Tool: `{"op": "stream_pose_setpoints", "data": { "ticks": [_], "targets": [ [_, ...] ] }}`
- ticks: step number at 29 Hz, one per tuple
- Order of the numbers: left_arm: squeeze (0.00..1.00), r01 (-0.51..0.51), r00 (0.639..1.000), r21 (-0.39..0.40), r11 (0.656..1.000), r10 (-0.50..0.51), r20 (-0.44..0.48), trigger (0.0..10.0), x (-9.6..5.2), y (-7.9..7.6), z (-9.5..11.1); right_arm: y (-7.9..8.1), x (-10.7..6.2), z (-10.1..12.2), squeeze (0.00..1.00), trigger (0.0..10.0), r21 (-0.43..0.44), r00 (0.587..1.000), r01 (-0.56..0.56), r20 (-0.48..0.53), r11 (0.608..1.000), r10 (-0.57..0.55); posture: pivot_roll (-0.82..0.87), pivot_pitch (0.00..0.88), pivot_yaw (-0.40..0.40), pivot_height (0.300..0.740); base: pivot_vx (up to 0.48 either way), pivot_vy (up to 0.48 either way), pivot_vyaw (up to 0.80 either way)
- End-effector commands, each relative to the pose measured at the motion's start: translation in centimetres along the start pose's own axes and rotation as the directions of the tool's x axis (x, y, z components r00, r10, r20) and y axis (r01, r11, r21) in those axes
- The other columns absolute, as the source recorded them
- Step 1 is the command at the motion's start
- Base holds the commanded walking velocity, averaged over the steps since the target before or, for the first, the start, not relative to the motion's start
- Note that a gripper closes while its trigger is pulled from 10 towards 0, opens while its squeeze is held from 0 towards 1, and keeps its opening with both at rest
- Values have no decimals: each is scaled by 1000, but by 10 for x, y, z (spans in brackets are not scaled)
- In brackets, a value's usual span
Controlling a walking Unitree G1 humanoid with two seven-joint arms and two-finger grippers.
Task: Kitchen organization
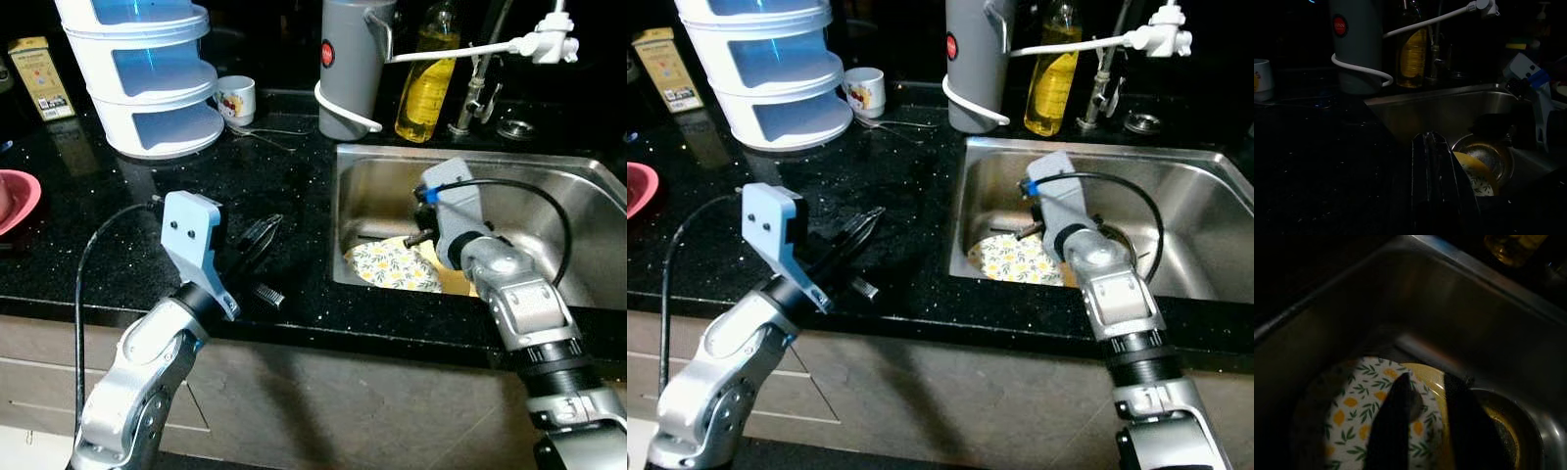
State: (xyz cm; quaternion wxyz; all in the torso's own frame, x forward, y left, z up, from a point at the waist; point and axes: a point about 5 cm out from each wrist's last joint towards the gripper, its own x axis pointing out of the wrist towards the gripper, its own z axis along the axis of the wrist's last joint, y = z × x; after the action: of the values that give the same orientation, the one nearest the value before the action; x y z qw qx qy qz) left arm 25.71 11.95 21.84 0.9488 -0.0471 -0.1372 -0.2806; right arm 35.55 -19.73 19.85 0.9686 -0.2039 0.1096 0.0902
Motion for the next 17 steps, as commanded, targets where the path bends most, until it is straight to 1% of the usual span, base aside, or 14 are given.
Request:
{"op": "stream_pose_setpoints", "data": {
  "ticks": [1, 2, 4, 5, 7, 8, 9, 10, 11, 12, 13, 14, 15, 17],
  "targets": [
    [0, 4, 1000, 2, 1000, -4, -15, 10000, 0, 0, -3, -1, -1, 2, 1000, 10000, 33, 1000, 5, 18, 999, -6, 34, 0, -38, 740, 0, 0, 0],
    [0, 5, 1000, 2, 1000, -5, -16, 10000, 0, 1, -4, -2, -2, 6, 1000, 10000, 72, 999, 6, 49, 997, -10, 33, 0, -37, 740, 0, 0, 0],
    [0, 6, 1000, 3, 1000, -6, -17, 10000, 0, 1, -4, -3, -2, 7, 1000, 10000, 84, 998, 6, 62, 996, -11, 33, 0, -37, 740, 0, 0, 0],
    [0, 7, 1000, 3, 1000, -7, -17, 10000, 0, 1, -4, -4, -3, 11, 1000, 10000, 107, 996, -2, 93, 994, -8, 32, 0, -34, 740, 0, 0, 0],
    [0, 7, 1000, 5, 1000, -7, -19, 10000, 1, 2, -4, -3, -6, 23, 1000, 10000, 146, 982, -43, 191, 988, 15, 31, 0, -33, 740, 0, 0, 0],
    [0, 7, 1000, 6, 1000, -7, -19, 10000, 1, 2, -4, -1, -8, 29, 408, 10000, 175, 970, -76, 242, 982, 32, 30, 0, -31, 740, 0, 0, 0],
    [0, -1, 1000, 14, 1000, 1, -20, 10000, 1, 3, -4, 1, -11, 38, 0, 10000, 233, 947, -130, 318, 964, 50, 28, 0, -30, 740, 0, 0, 0],
    [0, -1, 1000, 14, 1000, 1, -20, 10000, 1, 3, -4, 1, -11, 38, 0, 10000, 233, 947, -130, 318, 964, 50, 28, 0, -30, 740, 0, 0, 0],
    [0, -6, 1000, 18, 1000, 6, -20, 10000, 1, 4, -4, 3, -12, 41, 0, 10000, 260, 935, -151, 350, 954, 53, 28, 0, -31, 740, 0, 0, 0],
    [0, -29, 999, 37, 999, 30, -21, 10000, 2, 7, -3, 6, -15, 46, 0, 10000, 298, 909, -210, 410, 931, 74, 28, 0, -31, 740, 0, 0, 0],
    [0, -29, 999, 37, 999, 30, -21, 10000, 2, 7, -3, 6, -15, 46, 0, 10000, 298, 909, -210, 410, 931, 74, 28, 0, -31, 740, 0, 0, 0],
    [0, -61, 998, 56, 997, 62, -18, 10000, 2, 12, -2, 10, -19, 51, 0, 10000, 312, 880, -266, 465, 912, 98, 32, 0, -32, 740, 0, 0, 0],
    [0, -61, 998, 56, 997, 62, -18, 10000, 2, 12, -2, 10, -19, 51, 0, 10000, 312, 880, -266, 465, 912, 98, 32, 0, -32, 740, 0, 0, 0],
    [0, -92, 996, 76, 993, 94, -13, 10000, 2, 17, 0, 12, -25, 59, 0, 10000, 321, 829, -326, 550, 889, 105, 32, 0, -32, 740, 0, 0, 0]
  ]
}}
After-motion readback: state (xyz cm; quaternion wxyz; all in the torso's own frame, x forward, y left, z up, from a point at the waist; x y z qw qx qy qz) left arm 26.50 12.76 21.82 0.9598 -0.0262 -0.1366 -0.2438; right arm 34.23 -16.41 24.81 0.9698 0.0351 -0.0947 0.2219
